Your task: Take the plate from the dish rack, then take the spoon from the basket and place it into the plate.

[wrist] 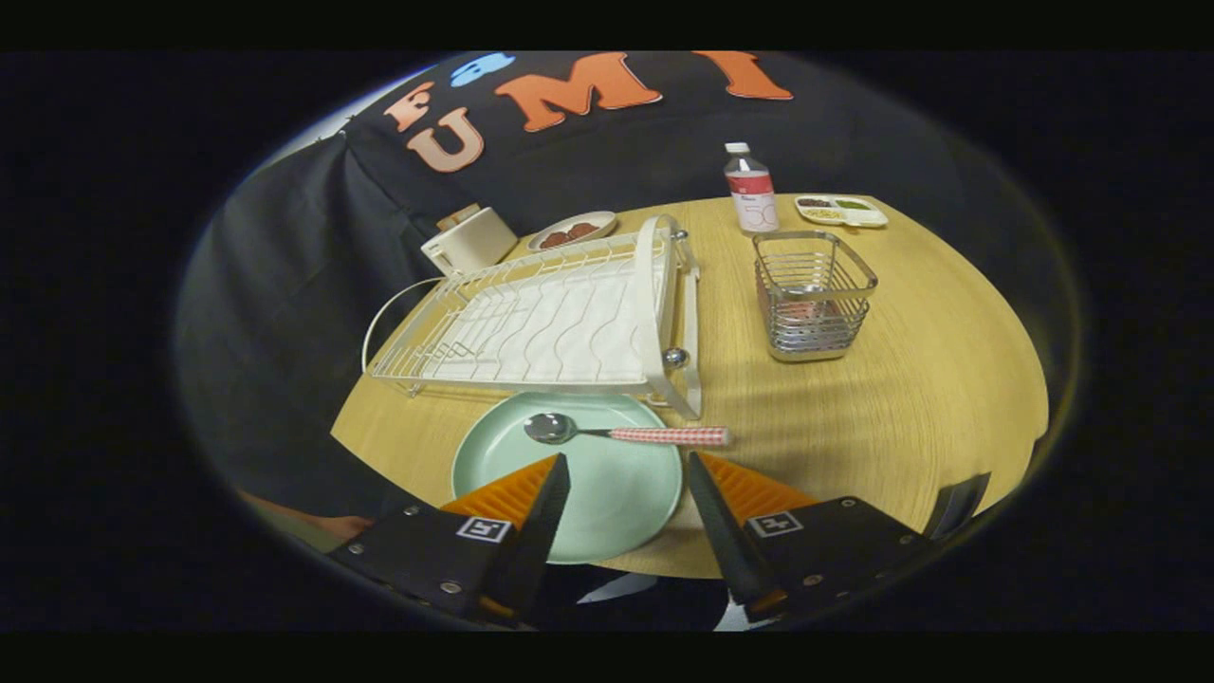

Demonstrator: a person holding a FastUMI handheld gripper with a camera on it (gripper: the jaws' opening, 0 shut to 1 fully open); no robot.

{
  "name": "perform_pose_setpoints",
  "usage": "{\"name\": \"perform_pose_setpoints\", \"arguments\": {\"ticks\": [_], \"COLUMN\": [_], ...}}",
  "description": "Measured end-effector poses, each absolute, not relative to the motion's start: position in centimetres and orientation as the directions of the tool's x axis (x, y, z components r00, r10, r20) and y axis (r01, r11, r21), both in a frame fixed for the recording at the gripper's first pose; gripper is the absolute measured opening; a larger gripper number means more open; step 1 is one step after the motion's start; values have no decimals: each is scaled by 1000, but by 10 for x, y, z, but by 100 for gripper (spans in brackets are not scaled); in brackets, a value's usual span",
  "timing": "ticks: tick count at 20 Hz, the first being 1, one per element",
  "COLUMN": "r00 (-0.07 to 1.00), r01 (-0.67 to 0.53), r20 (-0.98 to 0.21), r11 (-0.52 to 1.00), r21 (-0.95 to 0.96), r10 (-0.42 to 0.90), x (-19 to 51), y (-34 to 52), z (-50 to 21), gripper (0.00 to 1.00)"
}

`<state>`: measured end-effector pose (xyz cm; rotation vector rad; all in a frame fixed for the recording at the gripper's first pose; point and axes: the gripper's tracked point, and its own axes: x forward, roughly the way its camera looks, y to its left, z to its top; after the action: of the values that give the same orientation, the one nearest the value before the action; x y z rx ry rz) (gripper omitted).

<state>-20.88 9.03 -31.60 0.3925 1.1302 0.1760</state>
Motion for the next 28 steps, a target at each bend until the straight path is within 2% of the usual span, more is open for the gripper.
{"name": "perform_pose_setpoints", "arguments": {"ticks": [3, 7, 14, 19, 28], "r00": [448, 534, 736, 865, 974], "r01": [90, 82, 22, 8, 11], "r20": [-841, -809, -659, -492, -225], "r11": [920, 937, 968, 978, 995], "r21": [380, 340, 248, 207, 95], "r10": [304, 246, 152, 97, 11], "x": [-200, -175, -109, -66, -24], "y": [74, 53, 23, 8, -6], "z": [-310, -282, -198, -127, -35], "gripper": [91, 96, 97, 97, 97]}}
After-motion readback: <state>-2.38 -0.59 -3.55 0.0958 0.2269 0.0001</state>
